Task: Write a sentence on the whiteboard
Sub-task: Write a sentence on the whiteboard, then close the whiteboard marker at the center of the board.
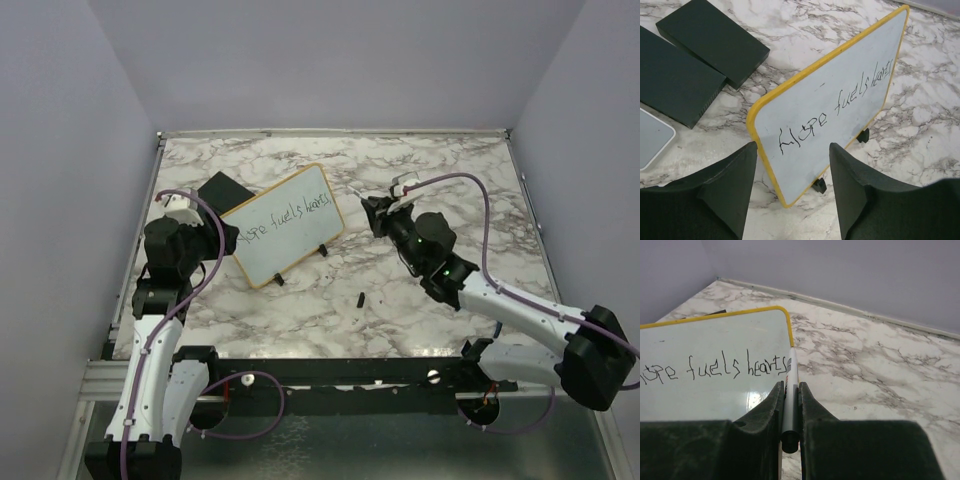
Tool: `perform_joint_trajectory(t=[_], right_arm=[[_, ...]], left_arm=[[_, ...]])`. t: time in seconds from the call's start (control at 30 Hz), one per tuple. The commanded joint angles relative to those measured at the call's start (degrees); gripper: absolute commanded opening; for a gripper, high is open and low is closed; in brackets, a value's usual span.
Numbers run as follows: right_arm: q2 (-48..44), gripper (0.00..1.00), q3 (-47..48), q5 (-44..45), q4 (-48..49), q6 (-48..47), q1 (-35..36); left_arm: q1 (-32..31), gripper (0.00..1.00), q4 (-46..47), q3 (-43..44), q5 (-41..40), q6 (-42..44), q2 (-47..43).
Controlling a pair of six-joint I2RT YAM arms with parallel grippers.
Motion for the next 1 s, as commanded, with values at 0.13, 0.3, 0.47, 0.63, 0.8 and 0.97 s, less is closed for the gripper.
perform_joint_trajectory(t=[0.13,0.3,0.47,0.63,0.8,0.97], right_arm=[[-7.2,0.01,1.7,6.8,-20.1,2.5,0.2],[-9.9,0.01,2.9,7.3,-24.7,4.2,0.2],[-10.8,0.01,3.9,7.5,-28.5,6.8,0.2],[-12.2,0.01,4.9,8.3,-34.4,9.5,-0.1],[-14.9,0.01,5.7,9.0,-40.3,12.7,-1.0],[-15.8,0.01,5.8,10.2,-44.6,15.3,-1.5]], left_arm=[[-0.4,0.73,-1.3,2.1,-4.2,3.7,-3.9],[-0.4,0.76,-8.3,9.7,-6.2,6.0,-3.2],[-0.4,0.75,-11.5,15.6,-2.8,6.2,0.2],[-2.1,0.73,-11.7,19.0,-0.1,4.7,3.2],[-11.6,0.71,-10.7,19.7,-5.4,2.3,6.5],[-32.1,0.71,-6.4,19.3,-18.4,-1.7,12.2]])
